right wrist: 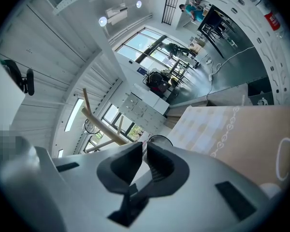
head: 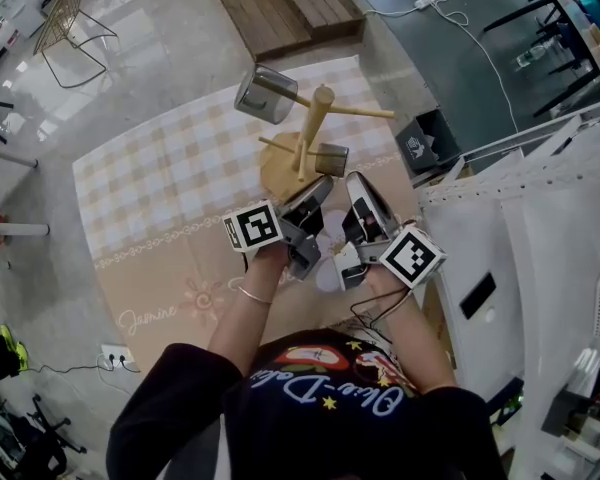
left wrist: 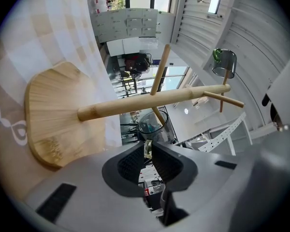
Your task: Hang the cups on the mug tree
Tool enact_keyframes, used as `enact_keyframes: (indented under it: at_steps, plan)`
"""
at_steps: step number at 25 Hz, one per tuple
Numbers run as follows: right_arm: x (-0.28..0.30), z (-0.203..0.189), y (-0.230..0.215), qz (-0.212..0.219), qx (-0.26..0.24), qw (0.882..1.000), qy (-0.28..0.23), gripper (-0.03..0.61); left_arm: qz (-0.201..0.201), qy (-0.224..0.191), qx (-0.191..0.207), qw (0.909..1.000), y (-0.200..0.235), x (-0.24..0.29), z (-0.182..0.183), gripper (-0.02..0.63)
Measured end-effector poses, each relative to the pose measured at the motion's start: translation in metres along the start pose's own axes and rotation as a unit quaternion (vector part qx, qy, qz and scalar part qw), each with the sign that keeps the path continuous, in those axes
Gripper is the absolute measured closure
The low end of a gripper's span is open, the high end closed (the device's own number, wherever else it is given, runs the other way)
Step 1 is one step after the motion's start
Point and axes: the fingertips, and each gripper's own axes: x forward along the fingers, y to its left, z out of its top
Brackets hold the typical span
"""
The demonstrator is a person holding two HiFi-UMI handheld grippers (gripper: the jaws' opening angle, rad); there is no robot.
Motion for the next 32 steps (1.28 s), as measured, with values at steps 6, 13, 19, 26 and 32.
enact_keyframes:
  at_steps: [6,13,19,26,32]
  plan:
    - [-0.004,0.0,0.001,-0.001,-0.002,1.0,-0.003,0.541,0.015,0.019,0.016,0.9996,0.004,-0.003,-0.007,0.548]
    - [-0.007,-0.002,0.004,0.002,-0.002,1.0,-0.005,0.541,0.016,0.023,0.023,0.9993,0.001,-0.009,-0.01,0.529]
    - [-0.012,-0.001,0.007,0.001,-0.008,1.0,-0.006,0.541,0.019,0.017,0.037,0.999,-0.006,-0.014,-0.009,0.529]
    - [-0.017,-0.005,0.01,0.006,-0.008,1.0,-0.003,0.543,0.022,0.007,0.063,0.9977,-0.015,-0.023,-0.009,0.547]
    - [-0.023,-0.005,0.016,0.024,-0.005,1.0,0.006,0.549,0.048,-0.021,0.109,0.9926,-0.024,-0.035,-0.005,0.593]
